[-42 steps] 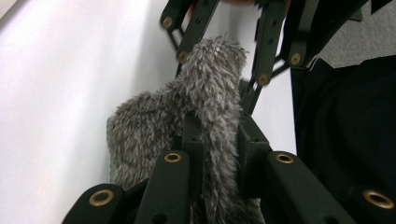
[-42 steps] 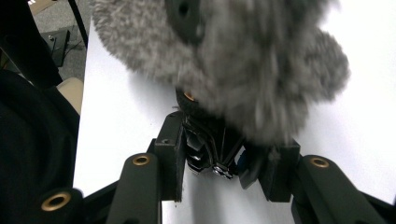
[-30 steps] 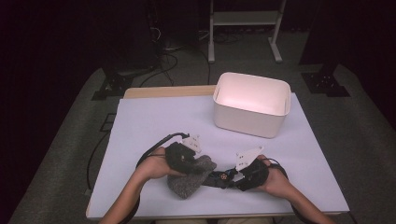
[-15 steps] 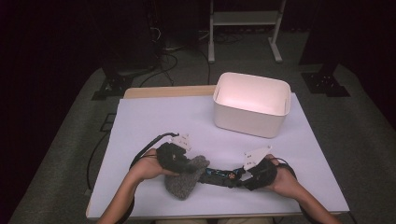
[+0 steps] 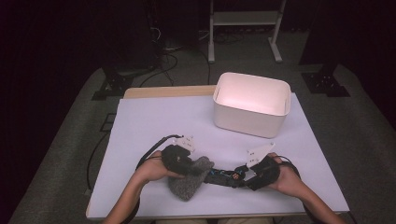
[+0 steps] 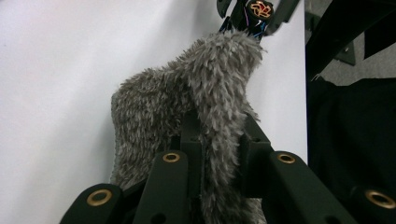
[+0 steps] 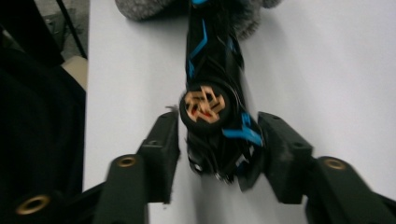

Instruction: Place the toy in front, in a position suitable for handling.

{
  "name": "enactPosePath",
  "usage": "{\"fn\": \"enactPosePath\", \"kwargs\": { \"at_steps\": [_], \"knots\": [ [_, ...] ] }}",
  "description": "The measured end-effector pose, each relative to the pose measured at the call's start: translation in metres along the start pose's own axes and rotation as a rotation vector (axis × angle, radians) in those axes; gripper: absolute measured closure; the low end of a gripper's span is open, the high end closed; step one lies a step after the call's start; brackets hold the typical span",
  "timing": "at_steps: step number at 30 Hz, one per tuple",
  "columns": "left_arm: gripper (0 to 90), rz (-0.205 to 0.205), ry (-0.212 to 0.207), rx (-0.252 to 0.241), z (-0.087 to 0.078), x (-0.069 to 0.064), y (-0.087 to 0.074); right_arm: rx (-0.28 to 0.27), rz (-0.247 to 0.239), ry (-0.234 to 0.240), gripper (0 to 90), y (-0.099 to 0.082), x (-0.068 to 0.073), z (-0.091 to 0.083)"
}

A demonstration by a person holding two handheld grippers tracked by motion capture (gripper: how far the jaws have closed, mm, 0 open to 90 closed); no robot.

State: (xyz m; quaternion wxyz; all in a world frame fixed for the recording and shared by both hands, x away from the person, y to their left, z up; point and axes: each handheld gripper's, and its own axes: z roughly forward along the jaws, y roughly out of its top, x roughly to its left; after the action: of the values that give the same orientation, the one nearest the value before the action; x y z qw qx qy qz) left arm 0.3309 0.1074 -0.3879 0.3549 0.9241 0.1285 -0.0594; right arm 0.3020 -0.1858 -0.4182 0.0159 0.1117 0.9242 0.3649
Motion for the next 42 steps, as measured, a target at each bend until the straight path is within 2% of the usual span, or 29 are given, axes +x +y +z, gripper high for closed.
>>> {"fn": "enactPosePath", "kwargs": {
  "at_steps": [10,17,25,28,33,38,42],
  "knots": [
    [76.3,0.01,-0.006,-0.005,0.004,-0.002,0.003,0.082,-0.059,-0.015,44.6,0.036,0.005,0.018],
    [76.3,0.031,-0.024,-0.018,0.009,-0.003,0.006,0.155,-0.086,-0.021,50.9,0.05,0.005,0.034],
    [76.3,0.026,-0.035,-0.026,0.011,-0.003,0.007,0.189,-0.078,-0.019,53.7,0.055,0.003,0.04],
    [76.1,0.026,-0.032,-0.03,0.011,-0.003,0.006,0.202,-0.096,-0.03,55.5,0.057,0.005,0.043],
    [76.0,0.028,-0.051,-0.044,0.009,-0.001,0.003,0.196,-0.12,-0.055,56.3,0.055,0.009,0.041],
    [76.0,0.014,-0.047,-0.04,0.011,0.002,-0.003,0.201,-0.106,-0.048,56.3,0.049,0.008,0.035],
    [76.0,0.007,-0.058,-0.032,0.019,0.003,-0.003,0.22,-0.093,-0.044,56.1,0.045,0.007,0.03]
  ]
}}
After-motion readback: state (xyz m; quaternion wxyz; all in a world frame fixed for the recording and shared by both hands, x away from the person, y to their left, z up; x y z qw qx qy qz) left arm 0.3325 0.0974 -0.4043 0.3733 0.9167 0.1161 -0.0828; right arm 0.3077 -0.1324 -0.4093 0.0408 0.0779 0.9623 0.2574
